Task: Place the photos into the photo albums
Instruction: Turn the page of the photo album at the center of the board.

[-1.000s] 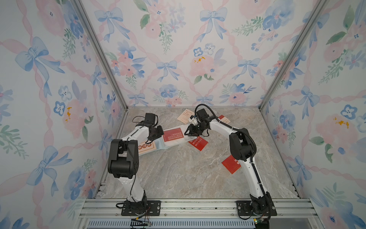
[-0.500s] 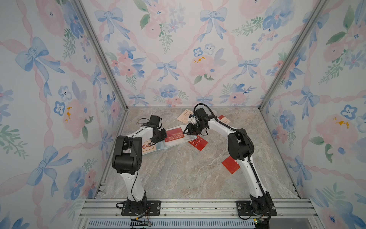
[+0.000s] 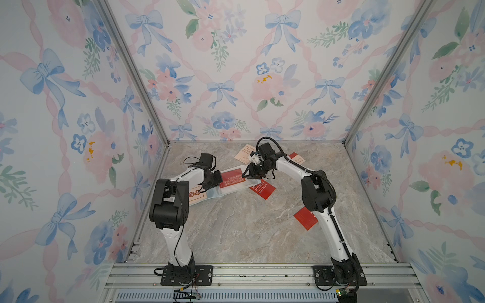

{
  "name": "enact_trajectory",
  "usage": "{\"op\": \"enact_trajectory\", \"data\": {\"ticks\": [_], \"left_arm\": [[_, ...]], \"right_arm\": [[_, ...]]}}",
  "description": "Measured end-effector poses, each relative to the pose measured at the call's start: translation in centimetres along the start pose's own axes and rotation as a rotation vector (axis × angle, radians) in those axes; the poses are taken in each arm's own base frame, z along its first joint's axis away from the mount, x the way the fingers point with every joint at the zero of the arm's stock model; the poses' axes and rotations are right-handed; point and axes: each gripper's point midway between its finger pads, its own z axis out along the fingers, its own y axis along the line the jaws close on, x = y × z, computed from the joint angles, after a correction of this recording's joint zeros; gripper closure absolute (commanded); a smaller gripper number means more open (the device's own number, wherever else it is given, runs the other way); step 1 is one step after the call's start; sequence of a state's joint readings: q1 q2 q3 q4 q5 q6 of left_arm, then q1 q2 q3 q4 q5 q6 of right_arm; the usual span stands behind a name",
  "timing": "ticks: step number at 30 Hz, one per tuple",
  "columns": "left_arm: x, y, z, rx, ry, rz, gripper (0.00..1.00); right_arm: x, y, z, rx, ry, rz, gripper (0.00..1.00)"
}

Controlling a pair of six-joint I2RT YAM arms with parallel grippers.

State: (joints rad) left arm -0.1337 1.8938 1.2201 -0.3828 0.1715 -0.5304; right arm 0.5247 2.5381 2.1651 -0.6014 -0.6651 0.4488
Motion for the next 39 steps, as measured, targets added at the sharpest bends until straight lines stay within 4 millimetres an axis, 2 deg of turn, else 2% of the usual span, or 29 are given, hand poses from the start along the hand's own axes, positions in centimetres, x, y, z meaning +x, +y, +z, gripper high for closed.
{"op": "enact_trajectory", "data": {"ticks": [4, 9, 13, 19, 23, 27, 35, 39], "left_arm": [[0.0, -0.1, 0.1, 0.002, -0.001, 0.003, 1.00], [0.0, -0.2, 0.1, 0.004, -0.002, 0.005, 1.00], [-0.1, -0.2, 0.1, 0.005, -0.005, 0.005, 1.00], [0.0, -0.3, 0.1, 0.009, -0.004, 0.005, 1.00], [-0.3, -0.5, -0.3, 0.013, -0.014, 0.007, 0.96], [-0.7, -0.5, -1.5, 0.021, -0.039, 0.003, 0.94], [-1.7, 3.2, -5.1, -0.007, -0.108, -0.077, 0.92], [-2.0, 5.8, -7.3, -0.021, -0.158, -0.123, 0.92]], "right_arm": [[0.2, 1.5, 1.2, -0.089, 0.019, 0.011, 0.58], [1.0, 4.4, 2.9, -0.226, 0.045, 0.038, 0.58], [1.0, 5.7, 3.4, -0.310, 0.046, 0.061, 0.58], [-0.2, 8.2, 2.7, -0.426, 0.019, 0.081, 0.58], [-0.8, 11.3, 1.8, -0.504, -0.001, 0.052, 0.58], [0.1, 14.4, 1.7, -0.549, 0.015, 0.005, 0.58], [2.5, 19.4, 2.6, -0.583, 0.060, -0.077, 0.58], [3.3, 22.2, 2.5, -0.603, 0.074, -0.123, 0.58]]}}
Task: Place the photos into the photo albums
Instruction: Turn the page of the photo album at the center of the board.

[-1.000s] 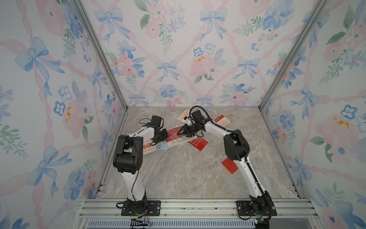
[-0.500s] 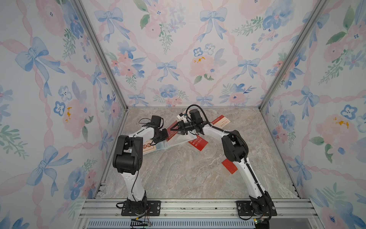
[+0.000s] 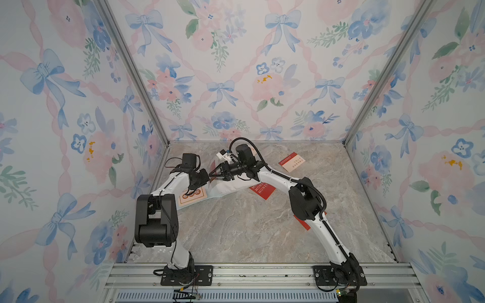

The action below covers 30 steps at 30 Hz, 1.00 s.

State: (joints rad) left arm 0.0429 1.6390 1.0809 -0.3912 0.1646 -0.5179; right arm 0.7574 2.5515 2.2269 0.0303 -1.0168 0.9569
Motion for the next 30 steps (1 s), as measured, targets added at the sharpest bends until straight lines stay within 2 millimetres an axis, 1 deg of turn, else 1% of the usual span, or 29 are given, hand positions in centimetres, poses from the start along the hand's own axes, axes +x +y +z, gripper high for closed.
{"op": "enact_trajectory", "data": {"ticks": [2, 4, 7, 10, 13, 15, 17, 20, 22, 24, 28, 30], "left_arm": [[-0.2, 1.2, -0.7, -0.009, -0.016, -0.018, 0.92], [0.0, 2.4, -1.1, -0.018, -0.019, -0.032, 0.92], [0.8, 3.9, -1.4, -0.032, -0.010, -0.055, 0.92], [1.3, 6.0, -1.9, -0.048, -0.013, -0.085, 0.93], [1.1, 8.7, -3.4, -0.079, -0.045, -0.138, 0.94], [0.5, 10.7, -5.0, -0.108, -0.092, -0.183, 0.95], [-0.1, 12.5, -6.8, -0.139, -0.150, -0.220, 0.95], [-1.5, 14.3, -9.7, -0.170, -0.244, -0.247, 0.96], [-2.1, 14.8, -11.0, -0.177, -0.285, -0.254, 0.96], [-2.6, 14.7, -11.6, -0.173, -0.304, -0.248, 0.97], [-2.4, 13.4, -11.2, -0.137, -0.285, -0.215, 0.97], [-2.1, 12.0, -10.4, -0.111, -0.259, -0.182, 0.97]], "right_arm": [[0.0, 1.2, 0.7, -0.008, 0.010, -0.031, 0.57], [-0.1, 2.3, 1.5, -0.015, 0.016, -0.066, 0.57], [0.1, 2.7, 2.7, -0.013, 0.024, -0.090, 0.57], [0.9, 1.7, 4.1, -0.005, 0.045, -0.080, 0.56], [2.1, -0.3, 5.2, 0.017, 0.070, -0.041, 0.56], [2.7, -1.6, 5.7, 0.033, 0.083, -0.014, 0.56], [3.0, -2.2, 5.8, 0.048, 0.090, 0.007, 0.56], [3.1, -2.4, 5.8, 0.052, 0.094, 0.005, 0.56], [3.0, -2.6, 5.7, 0.057, 0.092, 0.001, 0.56], [3.0, -3.1, 5.5, 0.067, 0.090, 0.003, 0.56], [3.5, -4.4, 4.3, 0.116, 0.092, 0.021, 0.56], [3.4, -4.7, 3.1, 0.153, 0.085, 0.021, 0.56]]}}
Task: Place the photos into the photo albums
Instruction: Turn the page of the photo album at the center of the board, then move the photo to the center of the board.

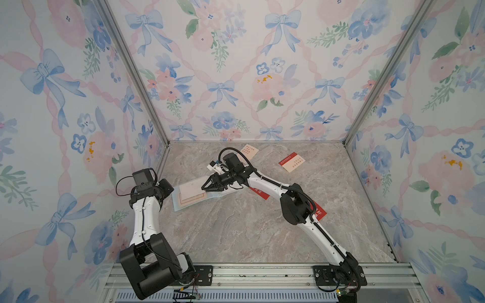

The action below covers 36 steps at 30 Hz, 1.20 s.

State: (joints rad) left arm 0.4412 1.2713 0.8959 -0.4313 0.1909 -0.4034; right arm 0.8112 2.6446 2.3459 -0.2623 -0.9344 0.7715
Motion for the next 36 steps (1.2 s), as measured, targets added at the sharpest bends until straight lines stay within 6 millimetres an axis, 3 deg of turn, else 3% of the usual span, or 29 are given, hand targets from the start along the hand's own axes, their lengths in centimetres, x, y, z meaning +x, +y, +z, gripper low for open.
{"op": "enact_trajectory", "data": {"ticks": [4, 8, 12, 23, 30, 36], "left_arm": [[1.3, -2.7, 0.9, 0.045, 0.053, 0.060, 0.97], [2.3, -5.4, 1.4, 0.086, 0.087, 0.112, 0.97], [3.2, -7.9, 1.5, 0.126, 0.109, 0.154, 0.97], [5.9, -14.4, 1.0, 0.273, 0.098, 0.216, 1.00], [10.9, -18.9, 0.6, 0.377, 0.155, 0.280, 1.00], [14.0, -21.1, 2.0, 0.400, 0.210, 0.329, 1.00]], "right_arm": [[-0.7, 0.0, -3.9, 0.058, -0.045, -0.015, 0.56], [-1.7, 0.0, -9.1, 0.106, -0.121, -0.036, 0.56], [-2.0, -1.5, -13.7, 0.157, -0.187, -0.020, 0.56], [0.2, -9.0, -20.7, 0.294, -0.261, 0.107, 0.56], [0.6, -10.1, -25.3, 0.352, -0.328, 0.121, 0.56], [0.6, -11.0, -29.7, 0.411, -0.397, 0.130, 0.56]]}}
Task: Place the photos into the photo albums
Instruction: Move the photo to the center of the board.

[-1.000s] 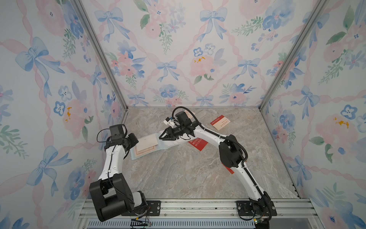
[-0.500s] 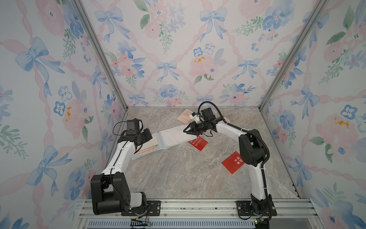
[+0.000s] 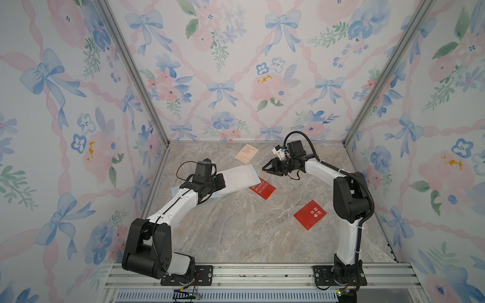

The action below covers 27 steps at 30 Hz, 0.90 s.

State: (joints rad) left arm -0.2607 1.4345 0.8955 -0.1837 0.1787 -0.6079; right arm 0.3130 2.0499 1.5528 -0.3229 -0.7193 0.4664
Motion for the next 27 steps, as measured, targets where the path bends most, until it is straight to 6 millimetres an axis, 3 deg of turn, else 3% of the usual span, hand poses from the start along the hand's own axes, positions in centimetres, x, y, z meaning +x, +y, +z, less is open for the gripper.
{"op": "enact_trajectory", "data": {"ticks": [5, 13, 20, 24, 27], "left_arm": [[0.4, -1.3, 1.8, 0.012, 0.033, 0.022, 1.00], [-5.0, -3.5, 5.3, 0.012, -0.033, 0.032, 1.00], [-10.4, -5.2, 12.5, 0.021, -0.076, 0.033, 1.00], [-12.5, -4.5, 16.5, 0.016, -0.093, 0.002, 1.00], [-14.4, -3.6, 18.3, 0.009, -0.117, -0.026, 1.00]], "right_arm": [[-0.6, -1.9, -1.1, 0.043, -0.021, 0.022, 0.55], [-0.3, -2.2, -1.1, 0.062, -0.014, 0.016, 0.55], [0.9, -2.4, -1.6, 0.069, 0.001, 0.024, 0.55], [1.7, -1.7, -2.8, 0.069, -0.002, 0.015, 0.55], [2.0, -1.2, -3.9, 0.066, -0.016, 0.002, 0.55]]}}
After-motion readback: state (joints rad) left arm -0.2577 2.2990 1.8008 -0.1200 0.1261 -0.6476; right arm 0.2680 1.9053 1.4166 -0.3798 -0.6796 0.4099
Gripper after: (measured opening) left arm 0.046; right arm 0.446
